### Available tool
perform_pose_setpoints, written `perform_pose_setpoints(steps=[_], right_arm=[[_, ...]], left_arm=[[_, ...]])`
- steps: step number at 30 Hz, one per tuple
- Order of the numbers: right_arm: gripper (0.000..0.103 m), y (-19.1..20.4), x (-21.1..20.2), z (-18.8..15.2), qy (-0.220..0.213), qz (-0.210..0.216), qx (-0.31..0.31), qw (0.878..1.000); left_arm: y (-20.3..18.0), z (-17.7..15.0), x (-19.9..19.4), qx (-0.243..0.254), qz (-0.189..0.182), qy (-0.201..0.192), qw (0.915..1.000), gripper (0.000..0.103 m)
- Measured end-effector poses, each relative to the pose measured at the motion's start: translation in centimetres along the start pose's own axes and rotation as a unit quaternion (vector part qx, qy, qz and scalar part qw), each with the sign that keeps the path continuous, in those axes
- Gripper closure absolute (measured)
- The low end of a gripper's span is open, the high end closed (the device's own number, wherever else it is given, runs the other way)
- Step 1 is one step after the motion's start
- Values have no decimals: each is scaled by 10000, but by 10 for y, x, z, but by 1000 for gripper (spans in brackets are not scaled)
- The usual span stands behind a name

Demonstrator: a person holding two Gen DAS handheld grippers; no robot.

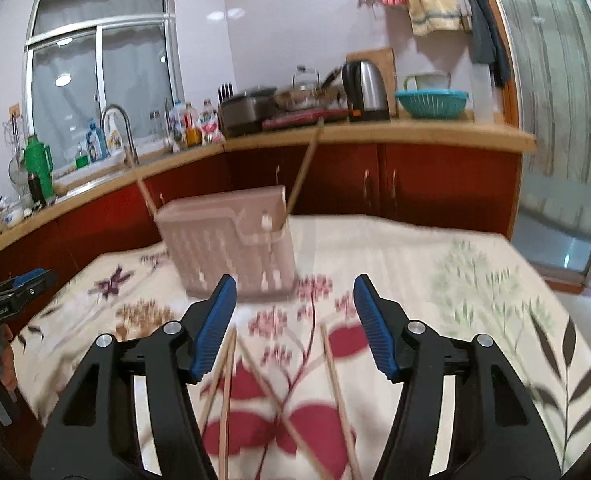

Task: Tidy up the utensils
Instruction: 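Withdraw both open tools back toward the chopsticks on the table, then lower the left tool onto a wooden chopstick and close it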

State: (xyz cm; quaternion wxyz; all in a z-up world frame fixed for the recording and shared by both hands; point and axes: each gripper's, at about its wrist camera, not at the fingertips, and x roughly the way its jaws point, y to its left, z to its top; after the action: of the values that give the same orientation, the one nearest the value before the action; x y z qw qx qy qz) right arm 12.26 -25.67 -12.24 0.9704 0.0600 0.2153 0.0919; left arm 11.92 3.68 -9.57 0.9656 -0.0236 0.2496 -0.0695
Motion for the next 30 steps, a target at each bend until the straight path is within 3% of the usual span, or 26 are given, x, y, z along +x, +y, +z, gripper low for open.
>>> perform_pose_setpoints(steps=[3, 16, 30], right_arm=[[52, 1, -5, -22, 146, -36, -34, 9999], [56, 6, -17, -63, 461, 80, 5, 9989], [56, 12, -17, -70, 529, 161, -12, 9985]], left_arm=[[-2, -21, -3, 16, -6, 230, 9997, 27], [-10, -91, 0, -3, -131, 910, 9958, 43], [-7, -106, 11, -188, -266, 1155, 9928, 45]])
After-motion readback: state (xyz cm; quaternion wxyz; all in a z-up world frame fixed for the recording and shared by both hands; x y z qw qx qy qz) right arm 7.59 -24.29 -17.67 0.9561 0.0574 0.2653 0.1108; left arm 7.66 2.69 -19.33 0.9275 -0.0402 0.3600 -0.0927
